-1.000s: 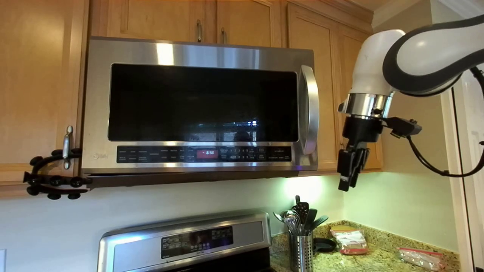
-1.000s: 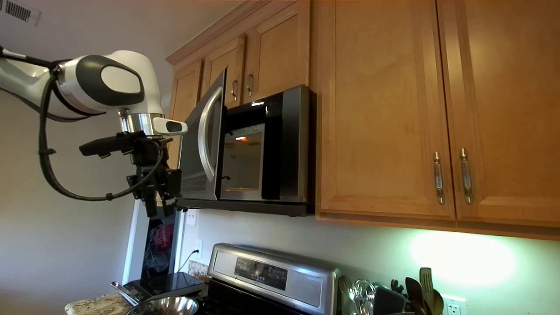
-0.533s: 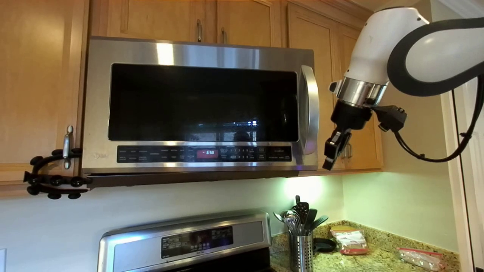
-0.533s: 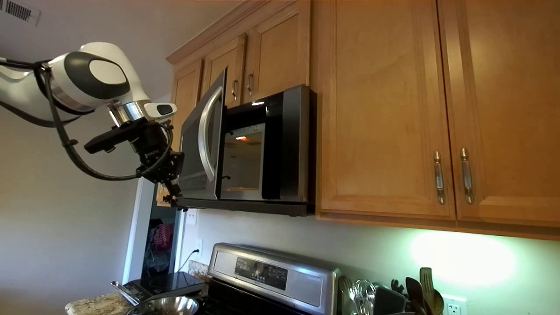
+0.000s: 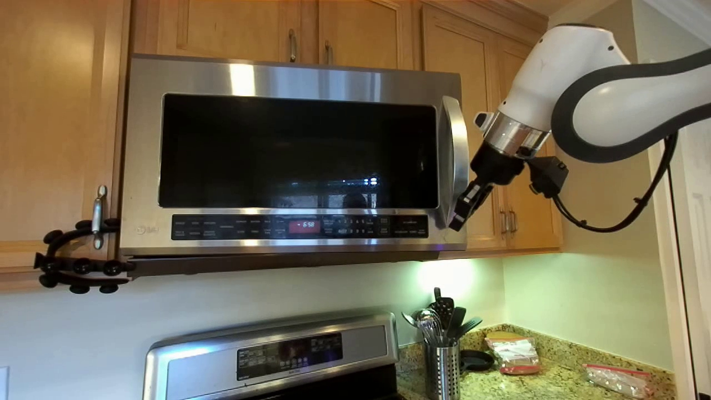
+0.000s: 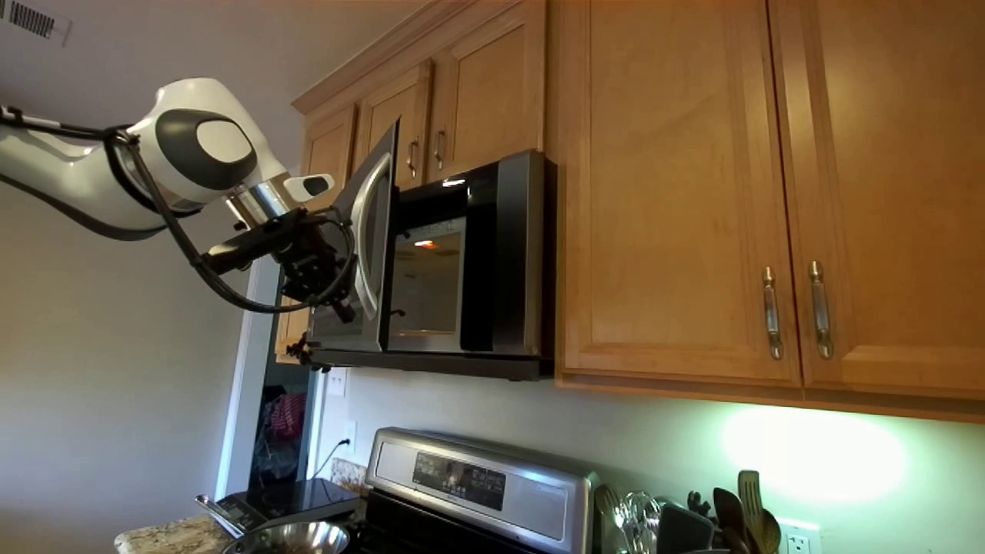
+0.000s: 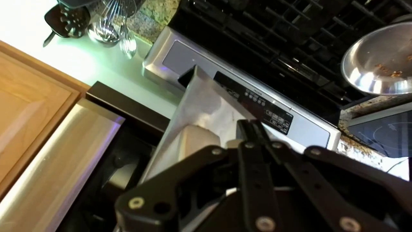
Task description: Close the oven door.
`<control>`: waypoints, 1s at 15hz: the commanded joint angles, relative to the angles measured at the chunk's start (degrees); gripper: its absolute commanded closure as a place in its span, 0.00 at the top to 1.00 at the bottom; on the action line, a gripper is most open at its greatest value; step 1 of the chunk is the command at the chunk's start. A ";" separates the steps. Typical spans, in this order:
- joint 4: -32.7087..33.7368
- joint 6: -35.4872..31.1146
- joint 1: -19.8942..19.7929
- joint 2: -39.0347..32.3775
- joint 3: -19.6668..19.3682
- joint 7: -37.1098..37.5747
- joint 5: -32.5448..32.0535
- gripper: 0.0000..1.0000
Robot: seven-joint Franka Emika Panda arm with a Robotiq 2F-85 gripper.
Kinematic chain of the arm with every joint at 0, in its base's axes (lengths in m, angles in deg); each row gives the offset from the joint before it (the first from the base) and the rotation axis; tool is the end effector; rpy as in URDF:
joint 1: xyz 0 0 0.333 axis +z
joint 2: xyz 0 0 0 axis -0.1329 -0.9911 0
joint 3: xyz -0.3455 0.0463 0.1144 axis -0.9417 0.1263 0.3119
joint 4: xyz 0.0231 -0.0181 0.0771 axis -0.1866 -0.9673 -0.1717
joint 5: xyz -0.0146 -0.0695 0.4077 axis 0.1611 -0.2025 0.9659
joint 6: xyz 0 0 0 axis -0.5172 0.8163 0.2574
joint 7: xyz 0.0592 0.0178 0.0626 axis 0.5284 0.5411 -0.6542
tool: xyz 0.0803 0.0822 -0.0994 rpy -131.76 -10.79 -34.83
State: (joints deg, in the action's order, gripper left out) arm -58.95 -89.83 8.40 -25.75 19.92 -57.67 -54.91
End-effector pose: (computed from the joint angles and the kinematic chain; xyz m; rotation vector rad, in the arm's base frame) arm 0.3681 0.0768 0.6343 2.6383 0.4219 1.0577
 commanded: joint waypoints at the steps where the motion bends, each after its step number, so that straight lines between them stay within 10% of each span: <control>1: 1.08 -5.77 0.82 -3.68 -3.60 -5.36 -2.09 0.02; 15: 16.07 -11.14 3.87 -23.89 -13.68 -26.19 0.53 0.02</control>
State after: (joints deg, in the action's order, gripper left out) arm -48.06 -99.90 9.98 -44.43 9.00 -79.17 -55.27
